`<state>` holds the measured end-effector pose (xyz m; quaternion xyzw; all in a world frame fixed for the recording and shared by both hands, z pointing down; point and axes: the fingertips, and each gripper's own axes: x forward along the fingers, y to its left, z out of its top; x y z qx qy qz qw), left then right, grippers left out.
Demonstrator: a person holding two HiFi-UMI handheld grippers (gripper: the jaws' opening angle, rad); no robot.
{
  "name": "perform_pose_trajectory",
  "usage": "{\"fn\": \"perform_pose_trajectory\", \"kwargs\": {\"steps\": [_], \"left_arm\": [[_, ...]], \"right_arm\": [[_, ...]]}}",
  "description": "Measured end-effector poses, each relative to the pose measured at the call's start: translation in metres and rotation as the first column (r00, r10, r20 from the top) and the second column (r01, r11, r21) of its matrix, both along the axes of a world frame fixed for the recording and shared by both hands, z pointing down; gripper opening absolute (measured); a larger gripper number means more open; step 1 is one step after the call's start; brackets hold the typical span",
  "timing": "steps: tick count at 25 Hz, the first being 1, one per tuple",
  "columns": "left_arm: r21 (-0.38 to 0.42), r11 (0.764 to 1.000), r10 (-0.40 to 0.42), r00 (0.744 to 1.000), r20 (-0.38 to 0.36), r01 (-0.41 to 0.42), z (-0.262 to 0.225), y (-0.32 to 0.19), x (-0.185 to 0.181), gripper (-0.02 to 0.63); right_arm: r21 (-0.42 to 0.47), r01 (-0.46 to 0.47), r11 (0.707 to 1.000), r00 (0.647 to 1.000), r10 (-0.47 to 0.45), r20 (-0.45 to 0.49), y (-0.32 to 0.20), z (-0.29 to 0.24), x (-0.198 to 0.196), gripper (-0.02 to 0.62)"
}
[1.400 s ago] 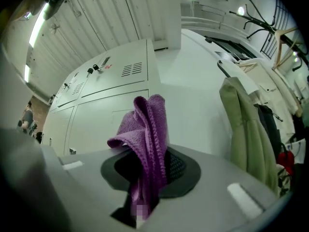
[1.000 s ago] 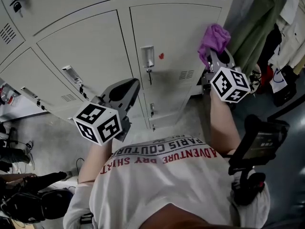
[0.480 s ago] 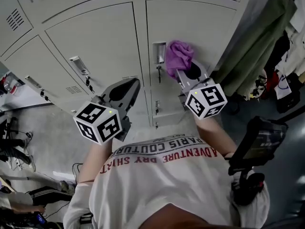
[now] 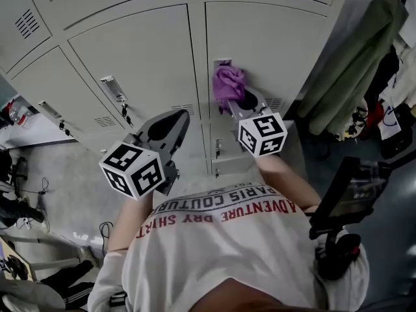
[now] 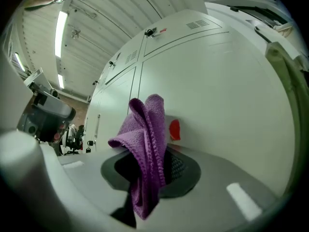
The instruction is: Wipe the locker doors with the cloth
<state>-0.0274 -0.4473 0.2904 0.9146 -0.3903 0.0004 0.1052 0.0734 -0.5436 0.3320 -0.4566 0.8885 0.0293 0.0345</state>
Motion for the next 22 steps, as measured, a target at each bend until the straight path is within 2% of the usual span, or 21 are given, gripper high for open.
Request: {"fn": "perform_pose_trajectory", "kwargs": {"steps": [11,17,22], "left_arm": [[-0.006,1.000,-0.006,1.000,0.024,0.007,0.007,-0.002,0.005,0.003],[-0.014,1.000,0.005,1.000,0.023,-0.005,0.009,-0.007,0.012,0.002],[-0.026,1.000,0.013,1.000,0.023,-0.013,0.016,-0.013,0.015,0.002]], "right_arm": [[-0.002,-0.014,1.000,1.000,0.014,0.009,-0.005,-0.001,0.016,0.071],[0.013,-0.066,0.998,0.998,0.066,0.019,-0.006,-0.006,0.047,0.072],[0.004,-0.142,0.990,0.988,0.141,0.069,-0.009,-0.011,0.091,0.072]]}}
